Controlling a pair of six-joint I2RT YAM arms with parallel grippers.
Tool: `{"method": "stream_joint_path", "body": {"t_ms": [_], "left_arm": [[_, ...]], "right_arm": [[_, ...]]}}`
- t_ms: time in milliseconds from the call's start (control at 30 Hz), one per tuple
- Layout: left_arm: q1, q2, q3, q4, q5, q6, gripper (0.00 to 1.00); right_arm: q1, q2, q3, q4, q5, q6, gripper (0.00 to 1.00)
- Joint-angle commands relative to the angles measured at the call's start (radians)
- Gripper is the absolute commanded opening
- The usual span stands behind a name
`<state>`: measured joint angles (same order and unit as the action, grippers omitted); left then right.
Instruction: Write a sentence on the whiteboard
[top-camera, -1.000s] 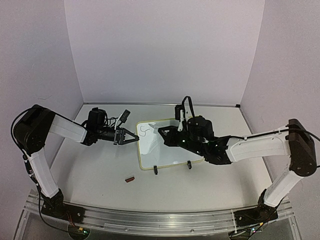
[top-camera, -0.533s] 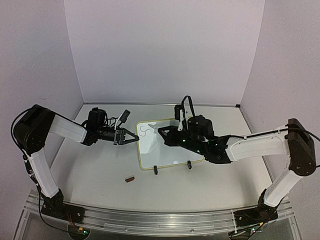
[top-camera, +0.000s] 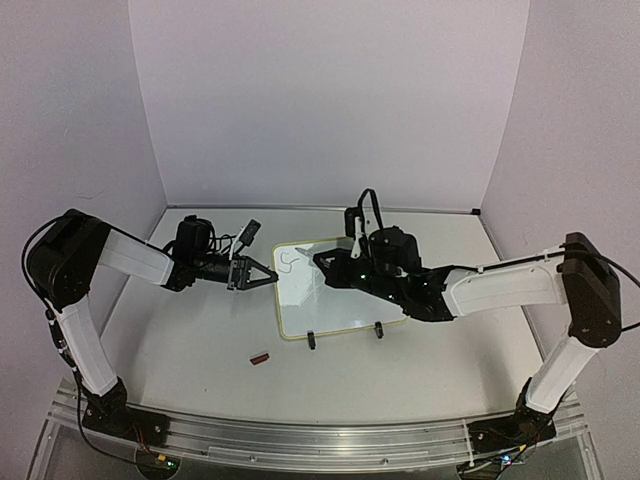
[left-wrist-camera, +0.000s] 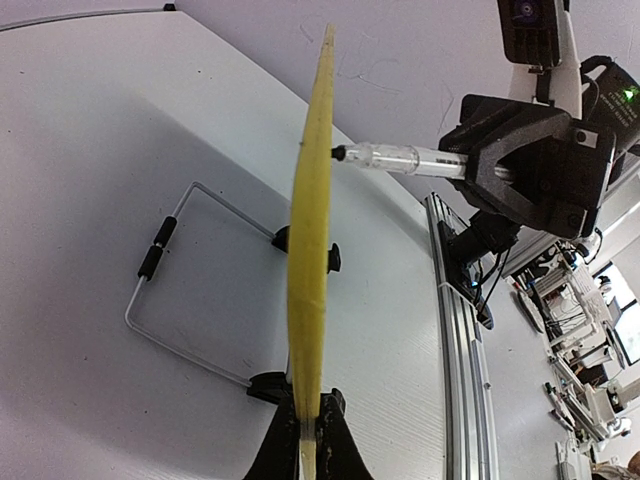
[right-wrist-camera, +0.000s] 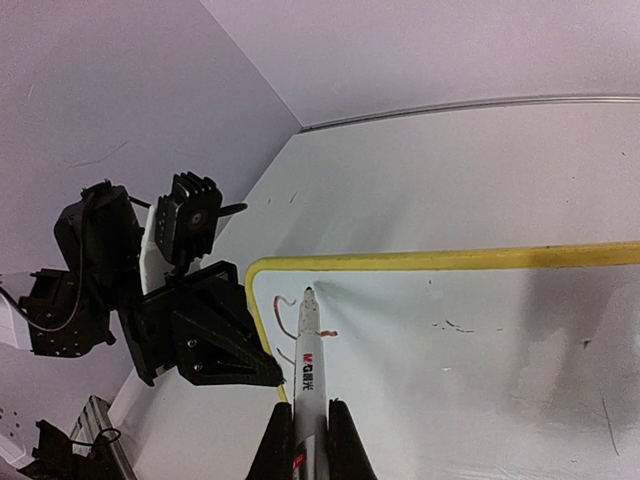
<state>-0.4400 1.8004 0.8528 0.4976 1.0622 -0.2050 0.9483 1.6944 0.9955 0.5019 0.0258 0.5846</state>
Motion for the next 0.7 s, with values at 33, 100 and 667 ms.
{"method": "stream_joint_path", "body": {"t_ms": [33,100,667], "left_arm": [[-0.01,-0.022,-0.002,-0.031,-0.011,0.038,0.0],[-0.009,-0.022,0.0,-0.033,-0.013,0.039,0.0],[-0.011,-0.025,0.0,-0.041,-0.014,0.043,0.0]], "right_arm": [[-0.007,0.031,0.047,-0.001,-0.012,-0.002,0.0],[-0.008,0.036,0.05,-0.004,-0.011,0.0,0.0],[-0.007,0.012,-0.026,-0.013,-0.017,0.038,0.0]]}}
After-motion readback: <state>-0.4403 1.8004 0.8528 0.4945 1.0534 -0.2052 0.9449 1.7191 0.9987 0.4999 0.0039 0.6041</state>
